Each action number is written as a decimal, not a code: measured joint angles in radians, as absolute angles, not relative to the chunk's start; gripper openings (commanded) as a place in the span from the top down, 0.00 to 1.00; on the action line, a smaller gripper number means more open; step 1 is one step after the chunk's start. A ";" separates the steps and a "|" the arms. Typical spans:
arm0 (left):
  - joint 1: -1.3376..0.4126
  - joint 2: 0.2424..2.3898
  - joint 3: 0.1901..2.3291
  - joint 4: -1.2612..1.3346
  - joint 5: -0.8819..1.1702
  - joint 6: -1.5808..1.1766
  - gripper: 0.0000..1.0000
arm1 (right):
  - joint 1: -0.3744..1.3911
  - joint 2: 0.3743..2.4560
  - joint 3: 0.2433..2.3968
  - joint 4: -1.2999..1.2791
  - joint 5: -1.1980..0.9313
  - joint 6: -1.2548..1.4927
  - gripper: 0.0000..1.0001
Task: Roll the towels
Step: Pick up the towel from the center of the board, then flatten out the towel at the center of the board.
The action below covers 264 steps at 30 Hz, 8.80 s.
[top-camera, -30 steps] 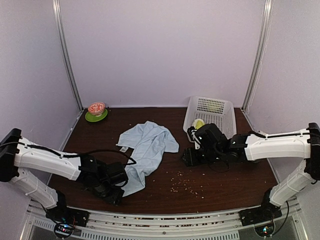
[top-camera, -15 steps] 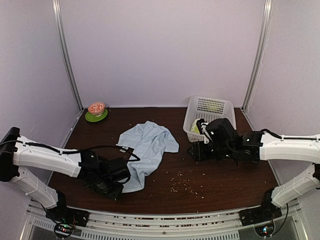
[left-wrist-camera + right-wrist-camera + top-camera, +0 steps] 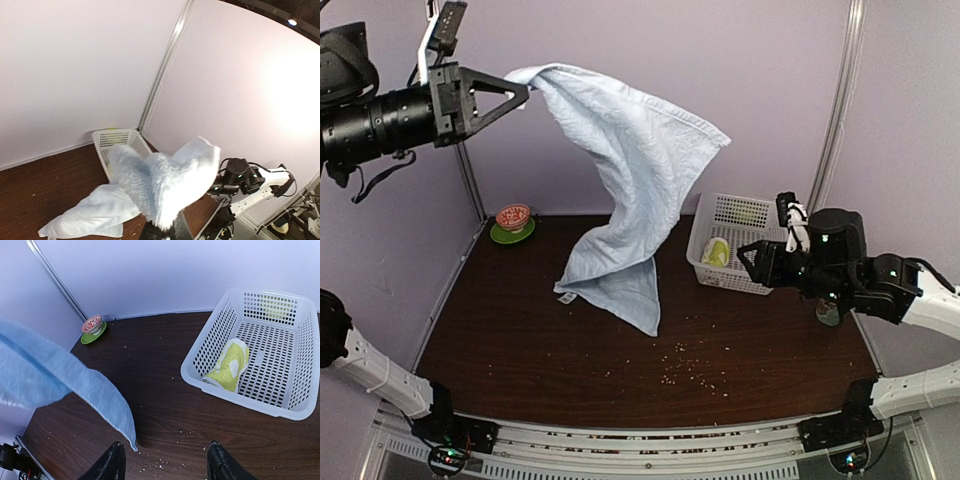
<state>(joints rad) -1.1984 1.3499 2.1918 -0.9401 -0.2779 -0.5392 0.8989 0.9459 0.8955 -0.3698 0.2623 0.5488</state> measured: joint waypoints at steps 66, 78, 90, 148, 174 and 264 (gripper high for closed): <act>-0.856 0.926 1.509 -0.973 -0.293 -0.546 1.00 | 1.038 1.538 1.125 -0.540 0.202 0.503 1.00; -0.856 0.856 1.085 -0.700 -0.161 -0.503 1.00 | 1.037 0.966 1.062 -0.648 0.254 0.511 1.00; -0.856 0.858 0.537 -0.585 -0.100 -0.653 0.95 | 1.036 0.866 0.654 -0.711 0.302 0.673 1.00; -0.370 1.274 0.425 -0.051 -0.003 -1.443 0.54 | 1.036 0.749 0.614 -0.778 0.311 0.784 1.00; -0.345 1.002 1.451 -0.367 0.090 -0.709 1.00 | 1.021 0.916 1.113 -0.588 0.330 0.542 1.00; -0.531 0.518 0.479 -0.759 -0.200 -0.998 0.02 | 1.008 0.464 0.198 -0.775 0.174 1.676 1.00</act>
